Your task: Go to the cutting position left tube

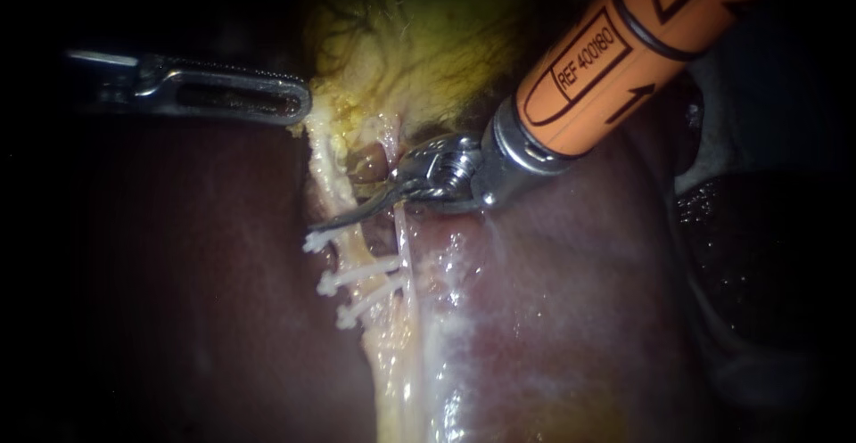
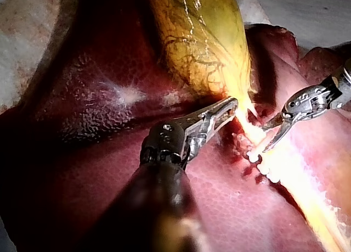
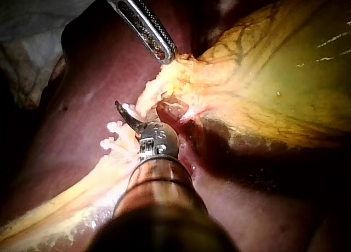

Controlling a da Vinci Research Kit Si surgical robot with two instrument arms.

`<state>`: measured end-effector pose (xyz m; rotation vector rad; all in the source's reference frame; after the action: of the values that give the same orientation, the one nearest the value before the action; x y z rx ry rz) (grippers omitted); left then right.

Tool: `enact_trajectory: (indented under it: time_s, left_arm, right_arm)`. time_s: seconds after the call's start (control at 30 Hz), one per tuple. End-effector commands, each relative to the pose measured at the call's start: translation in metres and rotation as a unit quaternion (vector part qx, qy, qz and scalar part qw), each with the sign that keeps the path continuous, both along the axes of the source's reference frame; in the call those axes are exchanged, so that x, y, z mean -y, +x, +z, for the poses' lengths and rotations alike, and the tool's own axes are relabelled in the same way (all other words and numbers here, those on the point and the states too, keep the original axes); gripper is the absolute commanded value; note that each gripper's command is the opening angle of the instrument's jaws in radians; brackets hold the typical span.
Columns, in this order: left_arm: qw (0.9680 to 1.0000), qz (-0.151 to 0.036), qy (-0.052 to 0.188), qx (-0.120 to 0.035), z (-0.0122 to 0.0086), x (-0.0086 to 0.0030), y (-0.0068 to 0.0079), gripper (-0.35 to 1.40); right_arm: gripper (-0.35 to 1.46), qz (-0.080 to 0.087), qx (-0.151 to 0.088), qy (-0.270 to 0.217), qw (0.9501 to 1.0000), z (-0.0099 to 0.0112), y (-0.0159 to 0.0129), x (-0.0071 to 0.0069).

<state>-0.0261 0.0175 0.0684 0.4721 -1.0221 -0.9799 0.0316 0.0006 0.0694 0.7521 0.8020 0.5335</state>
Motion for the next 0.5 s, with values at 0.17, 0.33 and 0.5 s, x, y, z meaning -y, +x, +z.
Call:
enact_trajectory:
  time_s: [0.17,0.33,0.5]
  left_arm:
    - [1.0,0.0,0.0,0.0,0.0,0.0,0.0,-0.35]
    - [1.0,0.001,0.0,0.0,0.0,0.0,0.0002,-0.35]
    - [1.0,0.001,0.0,0.001,0.0,-0.0001,0.0004,-0.35]
  right_arm:
    - [0.56,0.0,-0.002,0.001,1.0,-0.0005,-0.0005,0.0001]
    - [0.76,-0.002,-0.006,0.002,1.0,-0.001,-0.0015,0.0002]
    - [0.89,-0.001,-0.013,0.005,0.9999,-0.0012,-0.003,0.0005]
